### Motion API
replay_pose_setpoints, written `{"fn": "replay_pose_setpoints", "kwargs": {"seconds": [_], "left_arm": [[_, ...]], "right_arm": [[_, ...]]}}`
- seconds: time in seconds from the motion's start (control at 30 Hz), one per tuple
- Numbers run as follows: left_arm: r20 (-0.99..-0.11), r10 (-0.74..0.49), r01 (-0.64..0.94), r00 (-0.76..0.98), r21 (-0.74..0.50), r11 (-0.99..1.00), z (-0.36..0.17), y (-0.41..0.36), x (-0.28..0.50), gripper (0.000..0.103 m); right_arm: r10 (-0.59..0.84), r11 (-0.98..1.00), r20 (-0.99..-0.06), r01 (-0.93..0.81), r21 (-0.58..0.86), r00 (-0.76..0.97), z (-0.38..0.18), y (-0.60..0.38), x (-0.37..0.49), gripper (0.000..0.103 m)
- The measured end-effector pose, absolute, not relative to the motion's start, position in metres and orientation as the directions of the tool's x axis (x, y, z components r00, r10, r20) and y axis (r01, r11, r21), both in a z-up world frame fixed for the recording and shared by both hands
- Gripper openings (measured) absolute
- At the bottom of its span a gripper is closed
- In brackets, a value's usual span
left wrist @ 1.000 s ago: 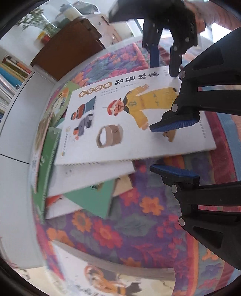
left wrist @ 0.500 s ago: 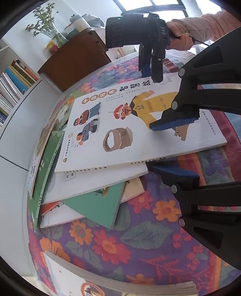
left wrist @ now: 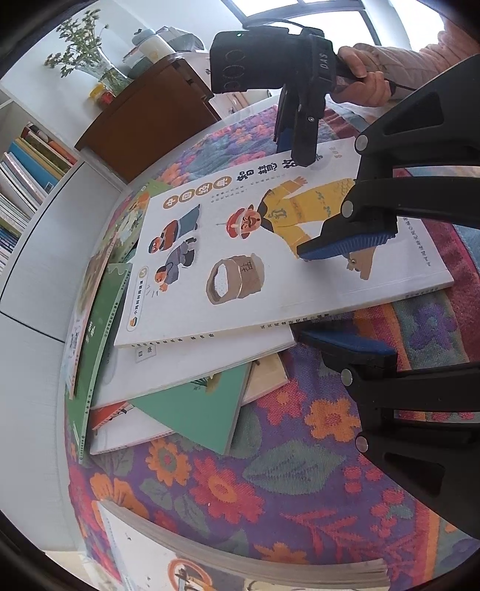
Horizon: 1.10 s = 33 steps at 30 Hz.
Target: Organize books
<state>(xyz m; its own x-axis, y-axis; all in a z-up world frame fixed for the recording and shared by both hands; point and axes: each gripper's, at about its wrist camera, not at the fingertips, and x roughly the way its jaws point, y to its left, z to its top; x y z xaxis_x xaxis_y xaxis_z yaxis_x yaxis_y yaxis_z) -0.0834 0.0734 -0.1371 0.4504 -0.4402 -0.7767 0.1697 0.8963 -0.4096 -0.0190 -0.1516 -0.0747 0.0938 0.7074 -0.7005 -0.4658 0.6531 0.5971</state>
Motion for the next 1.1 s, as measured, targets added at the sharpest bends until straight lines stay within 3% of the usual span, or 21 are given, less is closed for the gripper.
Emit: {"fn": "replay_pose_setpoints", "kwargs": {"seconds": [0.2, 0.43, 0.5, 0.67, 0.77, 1.1], "left_arm": [[-0.773, -0.443, 0.166, 0.454, -0.415, 0.894, -0.137, 0.074, -0.083, 0.038], [-0.771, -0.451, 0.164, 0.449, -0.425, 0.890, -0.138, 0.075, -0.084, 0.038], [-0.770, -0.465, 0.170, 0.437, -0.437, 0.883, -0.137, 0.074, -0.087, 0.034], [-0.777, -0.436, 0.210, 0.455, -0.382, 0.900, -0.125, 0.065, -0.096, 0.027], [-0.751, -0.482, 0.222, 0.452, -0.429, 0.876, -0.119, 0.070, -0.098, 0.019], [-0.738, -0.483, 0.321, 0.470, -0.367, 0.873, -0.107, 0.062, -0.119, 0.018]], "right_arm": [[0.674, 0.674, -0.724, -0.520, 0.525, 0.143, -0.070, -0.145, -0.029, 0.047], [0.702, 0.657, -0.699, -0.501, 0.563, 0.135, -0.074, -0.150, -0.027, 0.047], [0.704, 0.658, -0.696, -0.497, 0.566, 0.140, -0.074, -0.151, -0.027, 0.047], [0.637, 0.713, -0.749, -0.510, 0.480, 0.185, -0.064, -0.146, -0.033, 0.032], [0.658, 0.706, -0.729, -0.488, 0.513, 0.187, -0.058, -0.153, -0.035, 0.025], [0.581, 0.725, -0.765, -0.604, 0.331, 0.278, -0.021, -0.140, -0.075, 0.022]]}}
